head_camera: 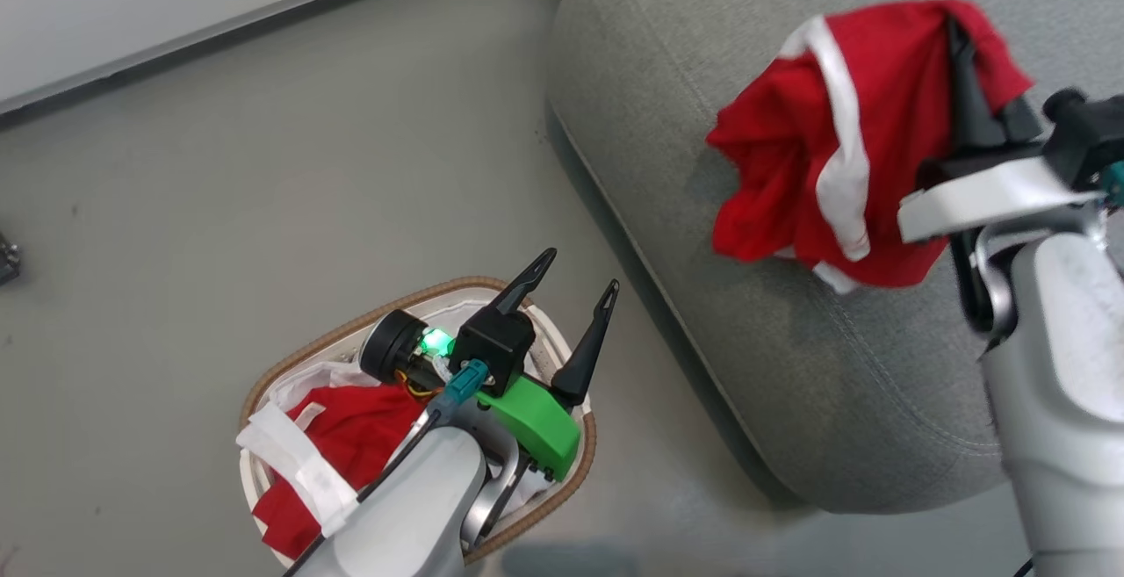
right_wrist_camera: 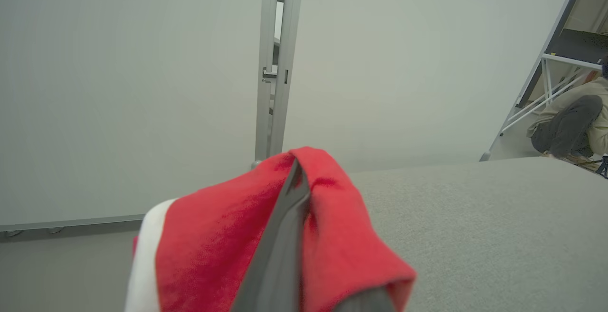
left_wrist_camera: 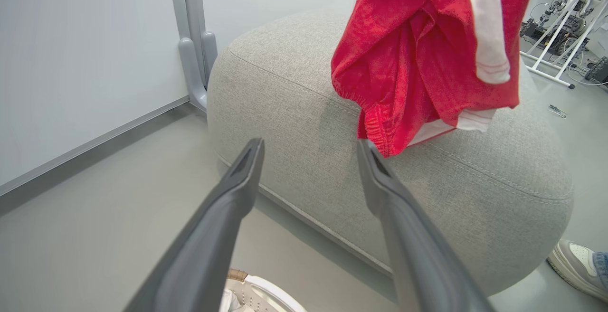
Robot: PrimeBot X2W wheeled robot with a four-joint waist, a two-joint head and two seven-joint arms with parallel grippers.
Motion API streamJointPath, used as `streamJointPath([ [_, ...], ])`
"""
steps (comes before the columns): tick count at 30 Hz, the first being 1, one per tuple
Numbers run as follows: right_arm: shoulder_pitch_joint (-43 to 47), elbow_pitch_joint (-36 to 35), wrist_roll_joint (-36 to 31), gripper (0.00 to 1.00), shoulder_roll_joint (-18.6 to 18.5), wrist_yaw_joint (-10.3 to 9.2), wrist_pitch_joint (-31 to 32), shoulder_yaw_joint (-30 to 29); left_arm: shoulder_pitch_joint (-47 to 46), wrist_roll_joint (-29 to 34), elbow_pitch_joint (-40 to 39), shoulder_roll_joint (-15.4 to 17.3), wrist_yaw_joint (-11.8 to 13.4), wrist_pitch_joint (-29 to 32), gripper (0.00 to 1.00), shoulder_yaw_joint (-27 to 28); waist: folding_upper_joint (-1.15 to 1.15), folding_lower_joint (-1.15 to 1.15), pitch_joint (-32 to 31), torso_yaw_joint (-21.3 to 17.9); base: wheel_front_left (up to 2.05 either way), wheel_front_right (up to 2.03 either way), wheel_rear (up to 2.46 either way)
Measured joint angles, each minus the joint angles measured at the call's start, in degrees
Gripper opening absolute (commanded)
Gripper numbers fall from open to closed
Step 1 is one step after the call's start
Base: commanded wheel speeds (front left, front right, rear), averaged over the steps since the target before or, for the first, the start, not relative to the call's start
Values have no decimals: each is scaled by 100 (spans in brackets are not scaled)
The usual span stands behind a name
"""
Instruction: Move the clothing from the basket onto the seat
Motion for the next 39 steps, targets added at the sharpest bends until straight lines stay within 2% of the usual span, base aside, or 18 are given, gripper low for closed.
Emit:
streamJointPath([
  [3, -564, 110, -116, 0, -359, 0, 0, -93, -120, 47, -12, -34, -22, 0, 100, -67, 0, 0, 131, 206, 0, 0, 0],
  [7, -1322, 403, -260, 0, -1031, 1, -1, -80, -264, 70, -76, -80, -34, 0, 100, -138, 0, 0, 304, 529, 0, 0, 0],
  [13, -2299, 1240, -338, 0, -2000, 0, -2, -376, -361, 88, -293, -148, -24, 0, 100, -268, 0, 0, 579, 1031, 0, 0, 0],
  [16, -2497, 1720, -622, 0, -2502, 1, -11, -354, -363, 88, -387, -162, -23, 1, 100, -337, 0, 0, 733, 1275, 0, 0, 0],
  [19, -2681, 2201, -611, 0, -2662, 1, -13, -466, -363, 69, -411, -171, 10, 0, 100, -389, 0, 0, 919, 1508, 0, 0, 0],
  [23, -2696, 2593, -600, 0, -2684, 1, -14, -672, -375, 82, -412, -174, 45, 0, 100, -439, 0, 0, 1171, 1709, 0, 0, 0],
  [32, -2203, 3020, -614, 0, -2250, 1, -14, -803, -450, 81, -382, -96, 109, 1, 100, -396, 0, 1, 1583, 1872, 0, 0, 0],
  [33, -2163, 3008, -616, 3, -2207, 1, -14, -791, -450, 75, -380, -66, 118, 0, 100, -375, 0, 1, 1588, 1854, 0, 0, 0],
  [34, -2110, 2977, -616, 18, -2154, 1, -14, -788, -449, 65, -375, -37, 130, 1, 100, -354, 0, 1, 1591, 1826, 0, 0, 0],
  [35, -2062, 2955, -600, 44, -2098, 1, -14, -806, -448, 59, -371, -16, 133, 1, 100, -350, 0, 1, 1586, 1793, 0, 0, 0],
  [36, -2021, 2919, -568, 93, -2045, 1, -14, -815, -448, 58, -368, -1, 132, 1, 100, -352, 0, 1, 1576, 1753, 0, 0, 0],
  [37, -1976, 2876, -552, 100, -2004, 1, -14, -806, -447, 58, -363, 13, 132, 1, 100, -352, 0, 1, 1564, 1720, 0, 0, 0],
  [39, -1825, 2770, -532, 100, -1938, 1, -14, -782, -444, 49, -354, 54, 132, 0, 100, -342, 0, 0, 1520, 1642, 0, 0, 0],
])
